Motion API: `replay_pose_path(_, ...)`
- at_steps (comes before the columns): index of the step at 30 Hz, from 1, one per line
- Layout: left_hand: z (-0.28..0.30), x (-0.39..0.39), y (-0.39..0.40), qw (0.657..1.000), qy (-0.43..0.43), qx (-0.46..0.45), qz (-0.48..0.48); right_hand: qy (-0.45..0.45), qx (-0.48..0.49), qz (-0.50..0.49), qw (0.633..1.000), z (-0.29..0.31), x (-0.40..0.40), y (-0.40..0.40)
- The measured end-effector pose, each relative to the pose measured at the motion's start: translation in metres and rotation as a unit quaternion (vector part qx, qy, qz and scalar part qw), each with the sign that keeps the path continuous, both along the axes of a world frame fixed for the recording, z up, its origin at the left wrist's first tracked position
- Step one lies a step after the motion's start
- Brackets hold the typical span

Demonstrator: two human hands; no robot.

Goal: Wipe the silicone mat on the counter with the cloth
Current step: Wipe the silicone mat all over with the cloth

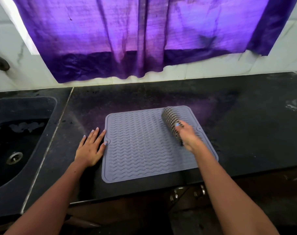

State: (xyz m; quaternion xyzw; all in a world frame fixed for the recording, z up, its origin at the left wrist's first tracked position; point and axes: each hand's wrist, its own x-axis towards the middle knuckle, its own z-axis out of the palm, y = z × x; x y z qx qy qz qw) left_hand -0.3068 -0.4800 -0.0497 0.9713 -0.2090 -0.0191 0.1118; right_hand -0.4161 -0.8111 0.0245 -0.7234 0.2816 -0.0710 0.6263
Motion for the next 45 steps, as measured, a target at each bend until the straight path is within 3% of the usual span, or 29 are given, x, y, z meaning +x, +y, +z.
replay_pose_path(1,-0.001,0.000,-0.001,1.000,0.013,0.006,0.010,-0.021,0.043,-0.079,0.996,0.004,0.000,-0.009)
replay_pose_path(2,-0.002,-0.001,-0.003,0.999,0.023,0.006,0.025,-0.022,0.012,-0.150,0.988,0.008,-0.005,-0.016)
replay_pose_path(4,-0.001,-0.003,-0.008,0.998,0.017,-0.005,0.052,-0.005,-0.137,-0.218,0.966,0.014,-0.017,-0.026)
replay_pose_path(6,-0.002,-0.005,-0.011,0.998,-0.004,-0.012,0.061,0.003,-0.265,-0.174,0.948,0.017,-0.026,-0.028)
replay_pose_path(9,-0.006,-0.005,-0.011,0.997,-0.028,-0.014,0.064,0.065,-0.400,-0.003,0.914,-0.009,-0.029,-0.021)
replay_pose_path(12,-0.007,-0.006,-0.012,0.997,-0.036,-0.019,0.069,0.160,-0.523,0.129,0.827,-0.041,-0.029,-0.011)
replay_pose_path(18,-0.005,-0.009,-0.016,0.996,-0.044,-0.037,0.075,0.166,-0.558,0.161,0.797,-0.039,-0.020,-0.018)
replay_pose_path(21,-0.005,-0.008,-0.016,0.995,-0.046,-0.039,0.075,0.164,-0.515,0.166,0.825,-0.028,-0.016,-0.032)
replay_pose_path(23,-0.006,-0.008,-0.015,0.995,-0.046,-0.039,0.073,0.156,-0.414,0.160,0.882,-0.013,-0.009,-0.055)
replay_pose_path(25,-0.007,-0.007,-0.015,0.995,-0.046,-0.043,0.074,0.121,-0.287,0.083,0.947,0.006,-0.002,-0.075)
replay_pose_path(26,-0.008,-0.007,-0.014,0.995,-0.048,-0.044,0.074,0.103,-0.257,0.022,0.961,0.012,0.002,-0.084)
replay_pose_path(29,-0.009,-0.006,-0.012,0.995,-0.054,-0.044,0.075,0.082,-0.342,-0.060,0.934,0.014,0.004,-0.081)
replay_pose_path(34,-0.011,-0.003,-0.011,0.994,-0.060,-0.045,0.074,0.139,-0.513,0.085,0.843,-0.036,-0.002,-0.045)
replay_pose_path(36,-0.011,-0.004,-0.011,0.994,-0.063,-0.042,0.074,0.136,-0.547,0.101,0.820,-0.051,-0.001,-0.044)
replay_pose_path(41,-0.010,-0.005,-0.013,0.994,-0.067,-0.041,0.077,0.150,-0.520,0.126,0.832,-0.038,0.004,-0.062)
replay_pose_path(43,-0.010,-0.005,-0.013,0.994,-0.065,-0.039,0.076,0.171,-0.468,0.117,0.859,-0.027,0.011,-0.075)
replay_pose_path(45,-0.010,-0.005,-0.013,0.994,-0.064,-0.039,0.075,0.171,-0.353,0.081,0.916,-0.012,0.025,-0.093)
